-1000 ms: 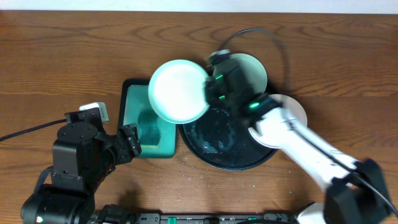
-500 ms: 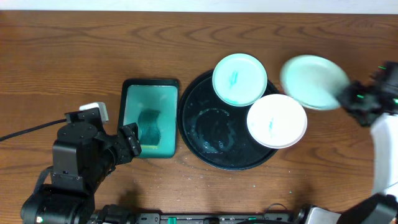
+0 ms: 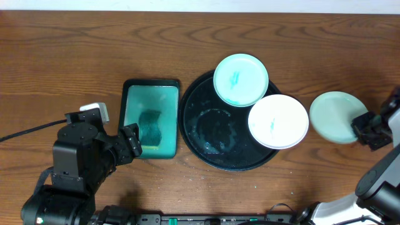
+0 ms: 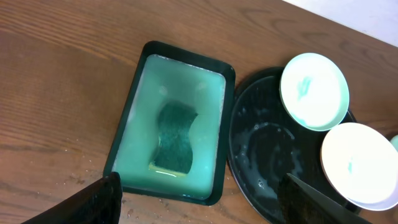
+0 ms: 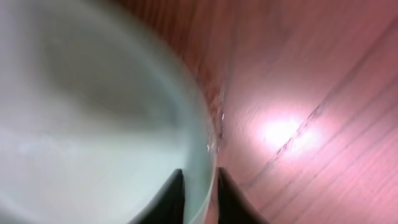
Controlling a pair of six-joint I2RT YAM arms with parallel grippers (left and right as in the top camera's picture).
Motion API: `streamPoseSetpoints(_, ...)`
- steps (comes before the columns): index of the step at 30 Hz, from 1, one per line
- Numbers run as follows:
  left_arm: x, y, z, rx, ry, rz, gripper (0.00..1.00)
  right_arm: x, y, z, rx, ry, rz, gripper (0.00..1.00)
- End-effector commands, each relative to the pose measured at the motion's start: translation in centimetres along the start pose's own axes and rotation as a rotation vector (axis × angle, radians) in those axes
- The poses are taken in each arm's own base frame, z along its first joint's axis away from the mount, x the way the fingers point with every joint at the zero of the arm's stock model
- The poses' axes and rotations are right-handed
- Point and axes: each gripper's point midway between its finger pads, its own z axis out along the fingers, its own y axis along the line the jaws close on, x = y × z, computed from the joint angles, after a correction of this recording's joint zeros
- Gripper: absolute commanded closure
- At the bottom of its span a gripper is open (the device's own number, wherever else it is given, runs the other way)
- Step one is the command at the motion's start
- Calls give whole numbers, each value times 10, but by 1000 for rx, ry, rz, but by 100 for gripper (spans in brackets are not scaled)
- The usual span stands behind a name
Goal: Clean dirty plates on tray and stack at the side
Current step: 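Carry the pale green plate right and set it on the table, then move right gripper back to grip the white plate's rim on the tray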
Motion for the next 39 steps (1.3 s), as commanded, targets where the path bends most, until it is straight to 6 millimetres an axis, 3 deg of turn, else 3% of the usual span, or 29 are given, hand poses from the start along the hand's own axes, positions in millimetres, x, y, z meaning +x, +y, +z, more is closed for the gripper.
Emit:
streamPoseSetpoints(1,-6,1,-4,-10,-19,1,20,12,21,-6,-42,15,-79,62)
streamPoseSetpoints(3,-6,1,-4,-10,-19,1,20,27,49,-18,-163,42,-191,55)
streamPoseSetpoints(7,-6,1,-4,-10,-19,1,20,62,95,-48,-384,79,-433,51)
streamPoseSetpoints(11,-6,1,-4,-10,-19,1,20,86,107,-57,-364,69,-562,43)
streamPoseSetpoints(17,-6,1,-4,-10,-19,1,20,108,120,-41,-270,30,-689,42)
streamPoseSetpoints(19,-6,1,-4,-10,-19,1,20,113,123,-33,-248,18,-703,48)
streamPoseSetpoints(21,-6,1,-4,-10,-19,1,20,119,121,-26,-223,22,-709,60)
streamPoseSetpoints(22,-6,1,-4,-10,-19,1,20,120,119,-24,-210,27,-702,71)
streamPoseSetpoints(23,-6,1,-4,-10,-19,1,20,122,117,-21,-200,31,-696,89)
streamPoseSetpoints(24,-6,1,-4,-10,-19,1,20,123,117,-20,-199,34,-692,99)
streamPoseSetpoints(33,-6,1,-4,-10,-19,1,20,145,120,-37,-276,97,-724,99)
streamPoseSetpoints(39,-6,1,-4,-10,-19,1,20,201,137,-55,-368,150,-973,99)
